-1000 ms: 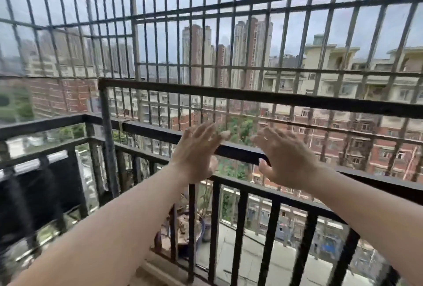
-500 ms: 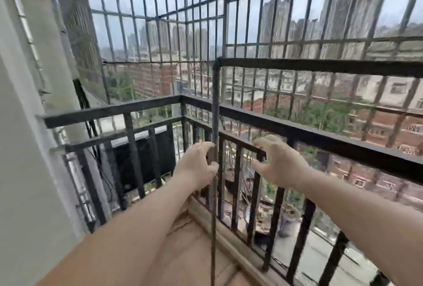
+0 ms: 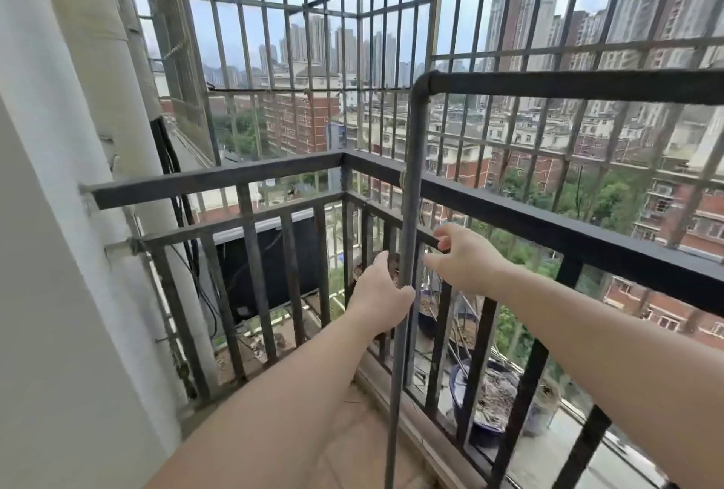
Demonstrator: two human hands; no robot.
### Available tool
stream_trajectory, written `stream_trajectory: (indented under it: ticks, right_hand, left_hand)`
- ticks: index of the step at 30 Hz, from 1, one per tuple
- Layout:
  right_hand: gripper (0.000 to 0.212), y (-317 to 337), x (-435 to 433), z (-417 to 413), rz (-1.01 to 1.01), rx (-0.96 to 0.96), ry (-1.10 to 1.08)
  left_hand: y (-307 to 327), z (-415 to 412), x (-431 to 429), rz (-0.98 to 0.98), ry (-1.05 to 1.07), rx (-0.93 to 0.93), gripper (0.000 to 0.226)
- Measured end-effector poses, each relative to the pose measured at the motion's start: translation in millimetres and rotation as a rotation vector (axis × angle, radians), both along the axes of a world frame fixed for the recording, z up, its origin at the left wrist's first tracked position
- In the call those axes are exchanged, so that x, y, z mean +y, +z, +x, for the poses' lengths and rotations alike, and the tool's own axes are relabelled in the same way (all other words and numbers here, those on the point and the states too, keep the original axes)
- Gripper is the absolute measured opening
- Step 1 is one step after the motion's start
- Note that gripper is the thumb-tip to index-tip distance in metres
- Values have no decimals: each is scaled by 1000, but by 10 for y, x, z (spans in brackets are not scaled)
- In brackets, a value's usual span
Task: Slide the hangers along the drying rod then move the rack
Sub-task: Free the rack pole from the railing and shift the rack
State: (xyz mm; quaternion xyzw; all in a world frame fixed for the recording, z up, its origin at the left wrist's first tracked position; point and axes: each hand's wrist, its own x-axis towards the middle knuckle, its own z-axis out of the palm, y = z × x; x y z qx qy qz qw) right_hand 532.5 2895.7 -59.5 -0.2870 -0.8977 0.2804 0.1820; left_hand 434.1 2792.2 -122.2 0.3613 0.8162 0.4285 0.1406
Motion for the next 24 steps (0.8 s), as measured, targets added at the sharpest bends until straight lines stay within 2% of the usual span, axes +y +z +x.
stream_trajectory:
  ticks: [4,6,8,10,13,18,24]
  right_hand:
    - [60,-151,299,-401,-114,63,-36]
    - [61,-226,425,-577,-103,75,-32]
    - [50,-284,524,-725,-87,106,2]
    - [29,-348,583,-840,-45,137,33]
    - [11,-435,645,-963,64,165,47]
    - [11,-395,706,-1124,132,165,79]
    - [11,-357,775,-1525,108,173,83]
  left_hand:
    - [-99,-307,368,3,65,-16,68]
    - [-190,-427,510,-5,51,-27,61]
    - [-289,-503,621,22,29,-44,55]
    - [-393,-553,693,71,29,-55,49]
    - [-505,-658,755,128,69,-11,26]
    - [-564,-845,793,168,48,1,24]
    - [-535,-1291,874,183,14,-8,18]
